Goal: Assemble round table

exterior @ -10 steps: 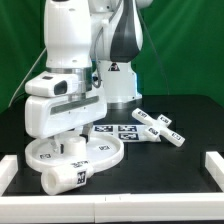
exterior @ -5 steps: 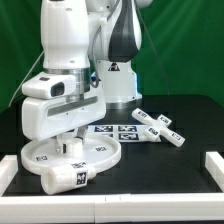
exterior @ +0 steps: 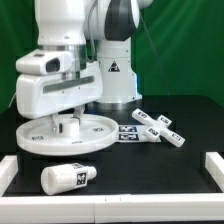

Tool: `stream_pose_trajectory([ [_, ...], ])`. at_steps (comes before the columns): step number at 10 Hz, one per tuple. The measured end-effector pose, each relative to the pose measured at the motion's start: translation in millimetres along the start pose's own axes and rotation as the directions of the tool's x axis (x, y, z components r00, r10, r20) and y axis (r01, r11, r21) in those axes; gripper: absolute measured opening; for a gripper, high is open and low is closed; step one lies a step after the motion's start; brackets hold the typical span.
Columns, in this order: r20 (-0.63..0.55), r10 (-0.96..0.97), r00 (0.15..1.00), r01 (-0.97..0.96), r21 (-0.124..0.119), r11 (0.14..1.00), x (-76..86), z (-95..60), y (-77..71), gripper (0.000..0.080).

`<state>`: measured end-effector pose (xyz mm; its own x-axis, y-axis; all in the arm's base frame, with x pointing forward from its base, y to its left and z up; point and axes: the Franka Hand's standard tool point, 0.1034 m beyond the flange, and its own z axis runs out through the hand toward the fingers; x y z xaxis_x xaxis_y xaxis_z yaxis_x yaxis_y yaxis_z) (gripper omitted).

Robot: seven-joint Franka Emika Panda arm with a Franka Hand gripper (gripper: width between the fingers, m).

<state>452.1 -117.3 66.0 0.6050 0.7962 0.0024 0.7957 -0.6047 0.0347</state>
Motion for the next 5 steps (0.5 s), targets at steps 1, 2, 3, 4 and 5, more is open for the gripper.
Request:
stream_pose_trajectory([
  [1, -0.008, 0.018, 1.0, -0.018, -0.009, 1.0, 17.8, -3.6, 3.2, 0.0404],
  [2, -0.002, 0.057, 0.998, -0.057, 0.0, 0.998, 44.1, -5.6, 11.0, 0.0406],
  [3, 0.003, 0.084, 0.996, -0.084, -0.005, 0.996, 72.4, -12.2, 21.2, 0.0406],
  [4, -0.003, 0.129, 0.992, -0.129, -0.019, 0.992, 96.8, -17.8, 27.5, 0.0407],
  [5, -0.01, 0.149, 0.989, -0.15, -0.034, 0.988, 115.3, -18.6, 30.2, 0.0407],
])
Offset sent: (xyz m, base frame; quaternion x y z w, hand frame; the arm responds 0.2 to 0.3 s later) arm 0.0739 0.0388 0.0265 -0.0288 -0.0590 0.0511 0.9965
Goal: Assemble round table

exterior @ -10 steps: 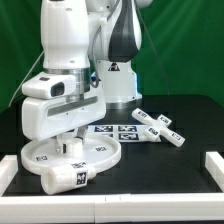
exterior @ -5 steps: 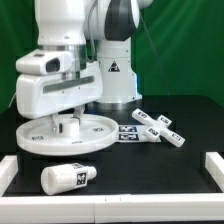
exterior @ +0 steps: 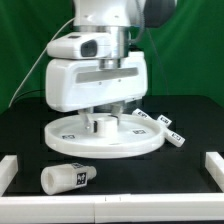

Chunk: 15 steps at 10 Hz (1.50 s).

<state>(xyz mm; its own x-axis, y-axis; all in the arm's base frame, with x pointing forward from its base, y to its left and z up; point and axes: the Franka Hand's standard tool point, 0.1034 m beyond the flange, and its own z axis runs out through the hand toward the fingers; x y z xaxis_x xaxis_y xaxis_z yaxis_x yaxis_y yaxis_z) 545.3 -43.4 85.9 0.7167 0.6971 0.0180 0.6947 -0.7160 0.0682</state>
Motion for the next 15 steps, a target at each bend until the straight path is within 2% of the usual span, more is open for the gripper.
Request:
stream_pose_trajectory([
  [1, -0.01, 0.004, 1.0, -0.004, -0.008, 1.0, -2.7, 5.7, -2.0, 0.0407],
  [2, -0.001, 0.008, 1.0, -0.008, 0.0, 1.0, -8.0, 8.3, -3.9, 0.0407],
  [5, 0.0, 0.006, 1.0, -0.006, 0.002, 1.0, -6.7, 9.3, -5.3, 0.0407],
  [7, -0.015, 0.082, 0.997, -0.082, 0.002, 0.997, 30.0, 19.8, -24.1, 0.0407],
  [9, 0.003, 0.16, 0.987, -0.16, 0.02, 0.987, 54.8, 33.7, -35.4, 0.0407],
  [10, 0.003, 0.169, 0.986, -0.169, 0.02, 0.985, 58.9, 31.5, -37.2, 0.0407],
  [13, 0.008, 0.16, 0.987, -0.161, 0.022, 0.987, 56.8, 34.6, -38.1, 0.0407],
  [15, 0.008, 0.186, 0.982, -0.186, 0.028, 0.982, 63.5, 48.6, -49.7, 0.0407],
])
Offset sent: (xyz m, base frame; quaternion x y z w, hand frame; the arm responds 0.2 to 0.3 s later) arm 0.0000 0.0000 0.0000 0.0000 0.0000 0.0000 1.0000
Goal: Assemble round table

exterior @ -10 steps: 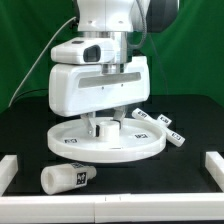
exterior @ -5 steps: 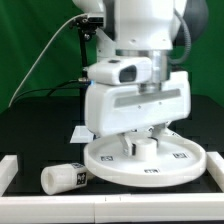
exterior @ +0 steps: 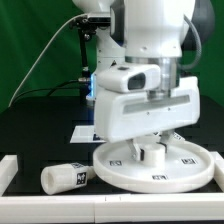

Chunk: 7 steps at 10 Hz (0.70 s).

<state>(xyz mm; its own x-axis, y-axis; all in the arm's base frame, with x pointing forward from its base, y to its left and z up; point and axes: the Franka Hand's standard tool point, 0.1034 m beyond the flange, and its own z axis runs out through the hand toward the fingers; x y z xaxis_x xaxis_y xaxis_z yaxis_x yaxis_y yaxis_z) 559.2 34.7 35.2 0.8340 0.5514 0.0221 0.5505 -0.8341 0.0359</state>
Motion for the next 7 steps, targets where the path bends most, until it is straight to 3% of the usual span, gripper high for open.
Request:
stream_pose_trajectory([
  [3, 0.01, 0.004, 1.0, -0.004, 0.006, 1.0, -0.8, 18.6, -3.5, 0.0407],
  [7, 0.005, 0.0, 1.0, 0.0, 0.004, 1.0, -0.7, 21.0, -3.2, 0.0407],
])
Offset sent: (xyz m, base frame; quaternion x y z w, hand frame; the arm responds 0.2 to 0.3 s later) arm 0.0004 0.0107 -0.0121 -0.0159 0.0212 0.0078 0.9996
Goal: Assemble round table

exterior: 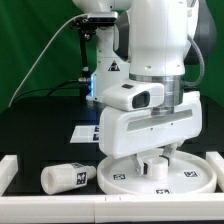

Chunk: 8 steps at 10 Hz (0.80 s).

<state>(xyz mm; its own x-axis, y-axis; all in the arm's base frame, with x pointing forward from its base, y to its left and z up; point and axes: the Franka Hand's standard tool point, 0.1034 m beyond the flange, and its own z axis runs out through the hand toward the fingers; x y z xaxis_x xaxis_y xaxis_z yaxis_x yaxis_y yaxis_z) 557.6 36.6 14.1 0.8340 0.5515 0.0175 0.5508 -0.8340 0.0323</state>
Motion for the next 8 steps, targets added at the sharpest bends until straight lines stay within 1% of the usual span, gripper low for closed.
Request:
stream_pose_trajectory([
  [2, 0.0, 0.0, 1.0, 0.0, 0.0, 1.0, 0.0, 0.0, 0.1, 0.0617],
  [3, -0.001, 0.008, 1.0, -0.008, -0.001, 1.0, -0.7, -1.9, 1.6, 0.0617],
  [4, -0.003, 0.025, 1.0, -0.025, -0.008, 1.0, -4.2, -12.8, 7.4, 0.0643],
  [5, 0.02, 0.027, 0.999, -0.026, -0.004, 1.0, -9.1, -29.4, 16.6, 0.0643],
  [6, 0.03, 0.034, 0.999, -0.034, -0.006, 0.999, -6.6, -47.6, 30.1, 0.0643],
  [7, 0.024, 0.044, 0.999, -0.044, -0.011, 0.999, -1.1, -54.8, 34.5, 0.0649],
  [8, 0.027, 0.042, 0.999, -0.042, -0.009, 0.999, -3.0, -50.6, 32.5, 0.0649],
])
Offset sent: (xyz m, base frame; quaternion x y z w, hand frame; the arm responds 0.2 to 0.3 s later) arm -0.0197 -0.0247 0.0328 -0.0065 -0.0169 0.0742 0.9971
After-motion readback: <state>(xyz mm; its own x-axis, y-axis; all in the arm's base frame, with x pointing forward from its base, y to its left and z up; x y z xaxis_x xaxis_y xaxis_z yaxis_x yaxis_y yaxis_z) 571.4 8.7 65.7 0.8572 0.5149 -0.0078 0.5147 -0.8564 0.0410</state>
